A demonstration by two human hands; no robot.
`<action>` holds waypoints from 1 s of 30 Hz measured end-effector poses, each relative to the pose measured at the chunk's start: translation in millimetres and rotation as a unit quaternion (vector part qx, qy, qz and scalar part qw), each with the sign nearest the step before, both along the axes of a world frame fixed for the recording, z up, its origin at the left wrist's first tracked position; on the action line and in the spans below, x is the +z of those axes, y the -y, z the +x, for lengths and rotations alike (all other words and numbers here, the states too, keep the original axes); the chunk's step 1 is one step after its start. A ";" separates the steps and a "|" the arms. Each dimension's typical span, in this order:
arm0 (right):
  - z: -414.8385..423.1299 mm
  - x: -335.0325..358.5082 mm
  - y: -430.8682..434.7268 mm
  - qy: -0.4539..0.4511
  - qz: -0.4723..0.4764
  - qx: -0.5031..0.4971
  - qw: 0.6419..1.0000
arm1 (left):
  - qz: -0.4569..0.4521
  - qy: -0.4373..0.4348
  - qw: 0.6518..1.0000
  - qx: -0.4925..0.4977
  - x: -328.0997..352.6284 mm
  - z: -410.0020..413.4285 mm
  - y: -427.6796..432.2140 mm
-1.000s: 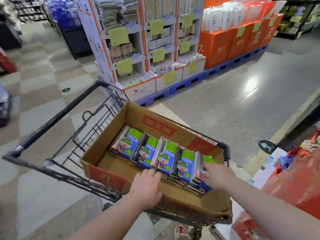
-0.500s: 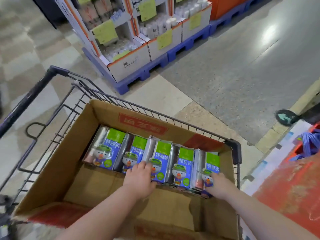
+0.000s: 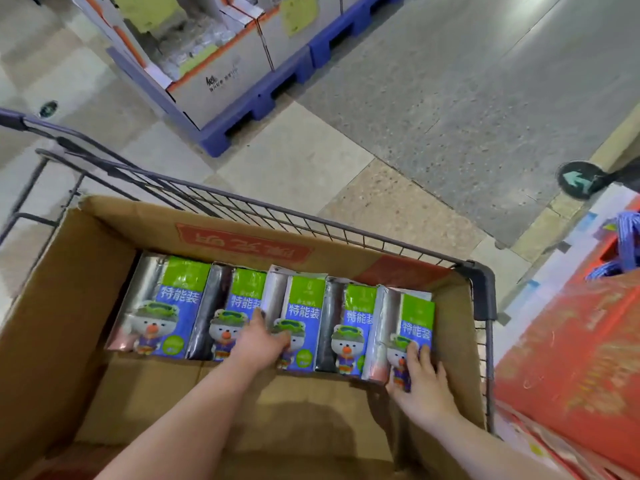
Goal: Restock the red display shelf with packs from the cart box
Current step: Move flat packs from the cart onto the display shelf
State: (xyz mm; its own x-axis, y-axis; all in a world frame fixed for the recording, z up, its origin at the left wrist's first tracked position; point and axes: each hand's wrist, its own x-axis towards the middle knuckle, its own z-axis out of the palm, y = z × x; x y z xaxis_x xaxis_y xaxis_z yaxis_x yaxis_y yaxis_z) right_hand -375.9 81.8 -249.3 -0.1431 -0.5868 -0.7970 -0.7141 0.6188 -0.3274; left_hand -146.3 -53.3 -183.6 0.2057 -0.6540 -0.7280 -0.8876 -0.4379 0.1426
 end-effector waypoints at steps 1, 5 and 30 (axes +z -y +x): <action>5.2 2.8 -6.3 0.025 -0.004 -0.008 1.000 | -0.001 -0.005 1.000 0.022 -4.1 -1.3 -0.1; 6.2 10.7 -2.6 0.109 -0.052 -0.205 0.971 | -0.027 0.018 0.997 0.070 -17.0 1.2 -0.4; 21.1 58.9 -11.7 0.255 -0.076 -0.495 0.827 | -0.080 -0.118 0.984 0.111 56.4 25.8 -82.1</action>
State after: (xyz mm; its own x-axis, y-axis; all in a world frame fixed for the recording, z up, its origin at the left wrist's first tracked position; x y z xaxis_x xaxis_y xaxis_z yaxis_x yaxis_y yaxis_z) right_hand -354.8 93.5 -190.4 -0.2823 -0.4825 -0.8291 0.3723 0.7414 -0.5583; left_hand -120.5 28.8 -127.2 0.1946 -0.7227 -0.6632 -0.7071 -0.5720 0.4157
